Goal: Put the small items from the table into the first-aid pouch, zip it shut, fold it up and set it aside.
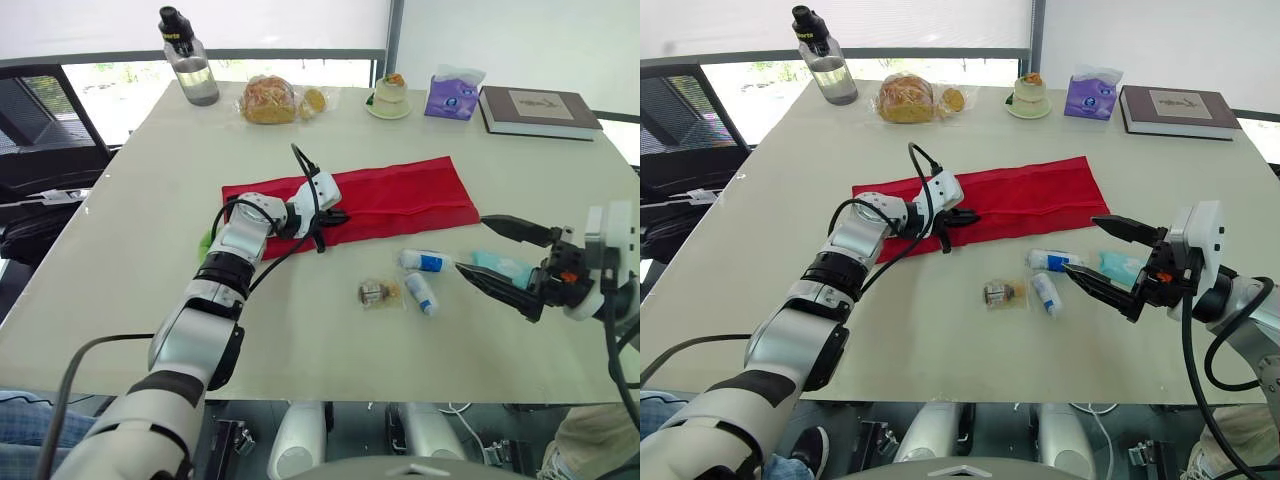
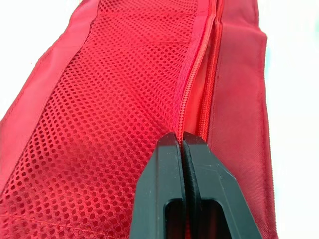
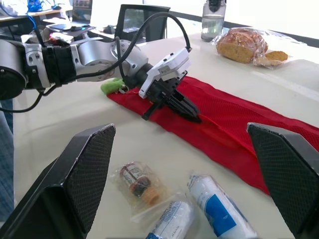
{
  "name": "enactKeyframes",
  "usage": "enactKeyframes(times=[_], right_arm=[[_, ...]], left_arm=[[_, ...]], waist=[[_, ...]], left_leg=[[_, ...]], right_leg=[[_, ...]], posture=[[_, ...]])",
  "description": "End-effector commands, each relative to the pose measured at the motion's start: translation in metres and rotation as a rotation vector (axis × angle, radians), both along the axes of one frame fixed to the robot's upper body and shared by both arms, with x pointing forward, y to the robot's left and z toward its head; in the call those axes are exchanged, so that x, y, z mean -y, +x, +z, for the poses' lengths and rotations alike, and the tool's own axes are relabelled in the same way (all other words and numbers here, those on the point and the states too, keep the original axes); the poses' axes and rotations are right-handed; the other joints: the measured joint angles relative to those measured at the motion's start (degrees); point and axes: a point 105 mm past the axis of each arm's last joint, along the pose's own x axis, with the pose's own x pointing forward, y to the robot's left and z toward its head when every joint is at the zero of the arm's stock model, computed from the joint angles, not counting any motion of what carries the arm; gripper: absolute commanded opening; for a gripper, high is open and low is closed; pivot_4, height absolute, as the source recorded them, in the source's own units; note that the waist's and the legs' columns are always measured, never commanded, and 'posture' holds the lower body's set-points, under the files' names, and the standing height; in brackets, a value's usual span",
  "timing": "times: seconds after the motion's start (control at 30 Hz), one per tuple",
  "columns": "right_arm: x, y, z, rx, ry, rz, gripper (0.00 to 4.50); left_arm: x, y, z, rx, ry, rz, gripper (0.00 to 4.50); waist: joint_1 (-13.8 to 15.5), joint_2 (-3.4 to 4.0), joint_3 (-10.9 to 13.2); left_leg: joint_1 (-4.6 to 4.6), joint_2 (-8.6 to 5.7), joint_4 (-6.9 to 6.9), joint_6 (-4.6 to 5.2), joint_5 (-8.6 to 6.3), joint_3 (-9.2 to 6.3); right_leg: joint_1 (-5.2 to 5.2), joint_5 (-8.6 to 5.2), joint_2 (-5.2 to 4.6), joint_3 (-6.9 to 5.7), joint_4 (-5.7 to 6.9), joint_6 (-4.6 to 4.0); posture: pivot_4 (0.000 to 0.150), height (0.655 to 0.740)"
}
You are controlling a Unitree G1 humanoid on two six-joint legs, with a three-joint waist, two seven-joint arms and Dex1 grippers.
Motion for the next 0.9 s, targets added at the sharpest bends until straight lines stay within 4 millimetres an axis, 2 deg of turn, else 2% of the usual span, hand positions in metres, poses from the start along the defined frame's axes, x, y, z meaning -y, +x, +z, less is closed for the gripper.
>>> enactKeyframes(times=[0.03,0.17,0.47,0.6,0.73,0.9], right_arm=[[0.001,-0.002,0.007,0.029,-0.004,0.007,4.50],[0.025,-0.001,0.023,0.063,0.076,-0.006,4.50],[0.098,-0.011,0.024,0.005,-0.182,-0.048,4.50],[0.124,-0.008,0.033,0.012,-0.259,-0.065,4.50],[0.134,-0.007,0.038,0.000,-0.270,-0.047,4.50],[0.129,-0.001,0.033,-0.026,-0.278,0.002,4.50]], left_arm=[[0.002,-0.003,0.020,0.060,-0.031,-0.028,0.07],[0.002,-0.009,0.015,0.053,-0.013,-0.042,0.07],[0.003,-0.010,0.005,0.037,0.016,-0.051,0.07],[0.005,-0.012,0.002,0.031,0.016,-0.060,0.07],[0.006,-0.014,-0.001,0.029,0.021,-0.067,0.07],[0.005,-0.015,-0.001,0.032,0.023,-0.067,0.07]], waist=[[-0.01,0.00,0.00],[-0.01,0.00,0.00],[0.02,0.01,0.00],[-0.12,0.01,0.00],[-0.13,0.01,0.00],[-0.18,0.01,0.00]], left_leg=[[-0.01,0.00,0.00,0.00,0.00,-0.01],[0.00,0.00,0.00,0.00,0.00,0.01],[0.02,-0.03,-0.01,0.00,0.00,0.03],[0.04,-0.01,-0.01,0.00,0.00,0.04],[0.05,-0.01,-0.01,0.00,0.00,0.05],[0.03,-0.01,-0.02,0.00,0.00,0.04]], right_leg=[[0.00,0.00,0.00,-0.01,0.00,0.00],[0.00,0.00,0.00,0.01,0.00,0.00],[0.01,0.00,-0.01,0.02,-0.03,0.00],[0.01,0.00,0.01,0.03,-0.03,0.01],[0.01,0.00,0.02,0.04,-0.03,0.01],[0.00,0.00,0.02,0.03,-0.03,0.00]], posture=[[0.150,0.7400],[0.150,0.7400],[0.150,0.7400],[0.150,0.7400],[0.150,0.7400],[0.150,0.7400]])
